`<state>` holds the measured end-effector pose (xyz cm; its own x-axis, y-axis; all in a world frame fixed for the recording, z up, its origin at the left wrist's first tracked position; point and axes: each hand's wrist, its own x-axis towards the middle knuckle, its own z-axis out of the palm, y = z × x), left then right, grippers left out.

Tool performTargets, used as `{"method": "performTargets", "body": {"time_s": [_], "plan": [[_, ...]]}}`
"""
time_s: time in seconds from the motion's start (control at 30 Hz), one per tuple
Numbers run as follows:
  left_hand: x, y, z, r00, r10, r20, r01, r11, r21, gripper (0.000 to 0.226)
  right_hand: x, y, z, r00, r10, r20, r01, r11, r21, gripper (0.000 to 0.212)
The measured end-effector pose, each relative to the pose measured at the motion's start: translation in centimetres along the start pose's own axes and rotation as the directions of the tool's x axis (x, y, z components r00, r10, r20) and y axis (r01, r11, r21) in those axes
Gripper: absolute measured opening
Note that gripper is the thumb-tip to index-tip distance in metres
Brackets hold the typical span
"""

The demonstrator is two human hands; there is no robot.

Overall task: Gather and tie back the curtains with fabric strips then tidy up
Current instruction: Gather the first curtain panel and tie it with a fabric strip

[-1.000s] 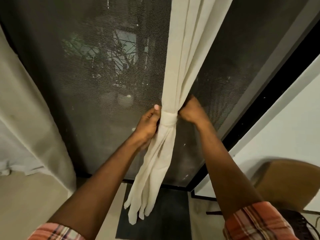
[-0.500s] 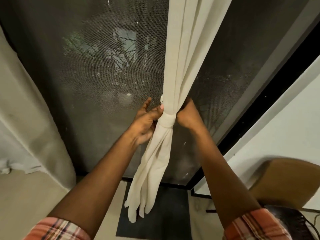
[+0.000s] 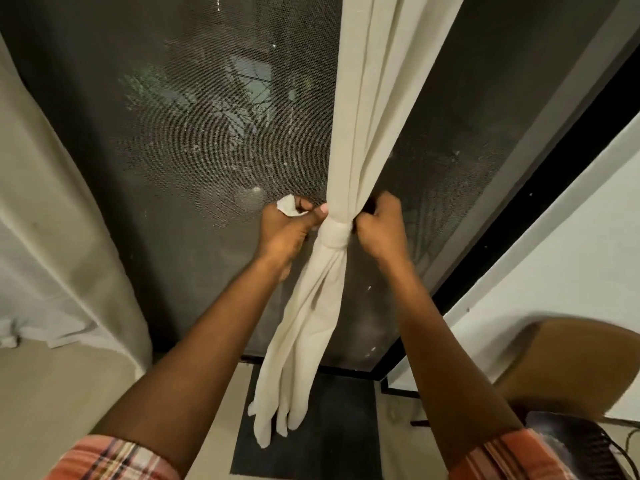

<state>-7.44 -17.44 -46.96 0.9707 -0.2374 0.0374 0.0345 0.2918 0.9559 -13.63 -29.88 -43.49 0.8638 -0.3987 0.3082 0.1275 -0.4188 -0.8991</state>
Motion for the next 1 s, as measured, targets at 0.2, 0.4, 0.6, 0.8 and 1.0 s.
{"method": "performTargets", "body": {"time_s": [0.2, 0.4, 0.6, 0.8, 1.0], "plan": [[0.7, 0.1, -0.2, 0.976, 0.209, -0.058, -0.186, 0.944, 0.273, 0.031, -1.0, 0.7, 0.0, 0.99, -0.019, 0.139, -0.001, 0.99, 0.14, 0.043], [0.4, 0.6, -0.4, 0.958, 0.285, 0.028, -0.269, 0.865, 0.422, 0.024, -0.6, 1.7, 0.5, 0.998, -0.051, -0.029, 0.051, 0.999, -0.011, 0.045], [0.1, 1.5, -1.7, 0.95, 0.279, 0.138, -0.31, 0.885, 0.347, 0.028, -0.8, 1.9, 1.0, 0.986, -0.096, -0.138, 0.089, 0.994, -0.06, 0.058], [-0.1, 2.5, -1.4, 0.947, 0.301, 0.113, -0.32, 0.914, 0.248, 0.033, -1.7, 2.5, 1.7, 0.944, -0.22, -0.244, 0.182, 0.969, -0.169, 0.053], [-0.6, 2.5, -0.9, 0.922, 0.335, 0.192, -0.382, 0.866, 0.323, 0.029, -2.4, 3.3, 2.4, 0.834, -0.525, -0.167, 0.399, 0.784, -0.476, 0.024]]}}
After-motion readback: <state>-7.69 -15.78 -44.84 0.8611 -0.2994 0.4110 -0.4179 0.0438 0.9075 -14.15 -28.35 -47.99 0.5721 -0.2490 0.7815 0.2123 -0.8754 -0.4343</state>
